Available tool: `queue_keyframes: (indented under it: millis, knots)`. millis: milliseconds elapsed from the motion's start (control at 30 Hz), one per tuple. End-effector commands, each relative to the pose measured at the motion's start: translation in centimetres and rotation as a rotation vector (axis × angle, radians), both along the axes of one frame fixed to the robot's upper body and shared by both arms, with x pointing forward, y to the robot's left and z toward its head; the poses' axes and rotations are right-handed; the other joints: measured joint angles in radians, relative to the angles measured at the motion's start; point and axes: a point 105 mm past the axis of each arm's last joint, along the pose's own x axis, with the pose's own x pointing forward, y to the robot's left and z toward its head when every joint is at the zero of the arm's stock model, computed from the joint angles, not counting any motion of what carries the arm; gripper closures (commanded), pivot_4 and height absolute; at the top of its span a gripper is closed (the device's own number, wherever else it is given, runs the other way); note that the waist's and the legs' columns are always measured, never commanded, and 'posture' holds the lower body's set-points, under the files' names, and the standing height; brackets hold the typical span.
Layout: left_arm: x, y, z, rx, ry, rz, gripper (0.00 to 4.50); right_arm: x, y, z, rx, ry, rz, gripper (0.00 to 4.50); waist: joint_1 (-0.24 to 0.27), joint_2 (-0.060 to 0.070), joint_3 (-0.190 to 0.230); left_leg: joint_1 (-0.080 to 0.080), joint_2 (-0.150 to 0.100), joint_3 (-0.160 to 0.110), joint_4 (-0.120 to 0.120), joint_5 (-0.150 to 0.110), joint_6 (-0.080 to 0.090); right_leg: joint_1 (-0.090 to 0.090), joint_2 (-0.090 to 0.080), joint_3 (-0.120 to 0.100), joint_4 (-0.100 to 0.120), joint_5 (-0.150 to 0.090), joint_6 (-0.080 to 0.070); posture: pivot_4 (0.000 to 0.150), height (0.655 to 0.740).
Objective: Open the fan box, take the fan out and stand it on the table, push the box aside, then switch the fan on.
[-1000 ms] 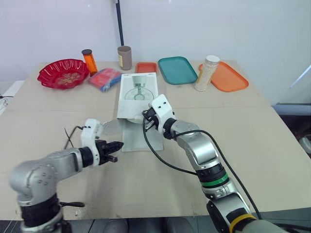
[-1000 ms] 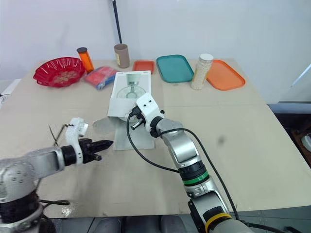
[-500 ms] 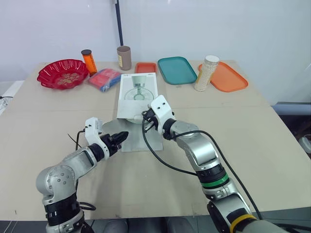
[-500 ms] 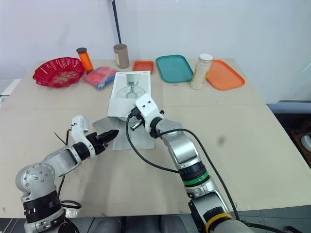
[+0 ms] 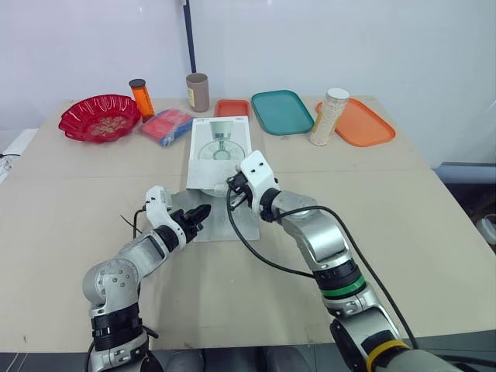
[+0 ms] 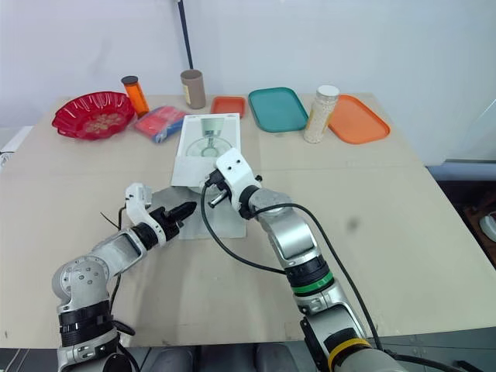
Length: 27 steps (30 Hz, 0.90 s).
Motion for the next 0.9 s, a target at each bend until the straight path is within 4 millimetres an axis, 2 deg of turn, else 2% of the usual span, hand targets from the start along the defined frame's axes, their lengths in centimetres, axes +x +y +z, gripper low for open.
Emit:
queue_keyframes:
  millis: [33,300,367,400,467,533,700,900]
  knots:
    - [0.3,-0.4,0.8,-0.038,-0.04,0.001,2.72,0.1,-0.5,0.2,-0.019,-0.007,-0.007,4.5,0.0,0.0,0.0,0.0,0.0,0.0,0.0,0.0,0.0,0.0,0.0,0.0,0.0,0.0,0.0,0.15,0.74]
    - [0.0,-1.8,0.8,-0.091,-0.068,-0.042,2.72,0.2,-0.8,0.1,-0.031,-0.006,-0.01,4.5,0.0,0.0,0.0,0.0,0.0,0.0,0.0,0.0,0.0,0.0,0.0,0.0,0.0,0.0,0.0,0.15,0.74]
    - [0.1,-1.9,0.9,-0.111,-0.069,-0.034,2.18,0.2,-0.8,0.0,-0.034,-0.005,-0.01,4.5,0.0,0.0,0.0,0.0,0.0,0.0,0.0,0.0,0.0,0.0,0.0,0.0,0.0,0.0,0.0,0.15,0.74]
    - [0.2,-1.8,0.8,-0.107,-0.067,-0.029,2.13,0.2,-0.8,0.0,-0.035,-0.004,-0.011,4.5,0.0,0.0,0.0,0.0,0.0,0.0,0.0,0.0,0.0,0.0,0.0,0.0,0.0,0.0,0.0,0.15,0.74]
    - [0.3,-1.7,0.3,-0.088,-0.051,-0.012,1.32,0.2,-0.9,0.0,-0.036,-0.003,-0.011,4.5,0.0,0.0,0.0,0.0,0.0,0.0,0.0,0.0,0.0,0.0,0.0,0.0,0.0,0.0,0.0,0.15,0.74]
    - [0.4,-1.9,0.4,-0.101,-0.051,-0.014,0.71,0.2,-0.9,-0.1,-0.036,-0.003,-0.011,4.5,0.0,0.0,0.0,0.0,0.0,0.0,0.0,0.0,0.0,0.0,0.0,0.0,0.0,0.0,0.0,0.15,0.74]
    - [1.0,-2.5,0.3,-0.127,-0.046,-0.007,0.71,0.2,-1.0,-0.3,-0.042,0.001,-0.011,4.5,0.0,0.0,0.0,0.0,0.0,0.0,0.0,0.0,0.0,0.0,0.0,0.0,0.0,0.0,0.0,0.15,0.74]
    - [1.8,-1.9,0.2,-0.12,-0.051,0.066,0.71,0.3,-1.2,-0.3,-0.049,0.003,-0.017,4.5,0.0,0.0,0.0,0.0,0.0,0.0,0.0,0.0,0.0,0.0,0.0,0.0,0.0,0.0,0.0,0.15,0.74]
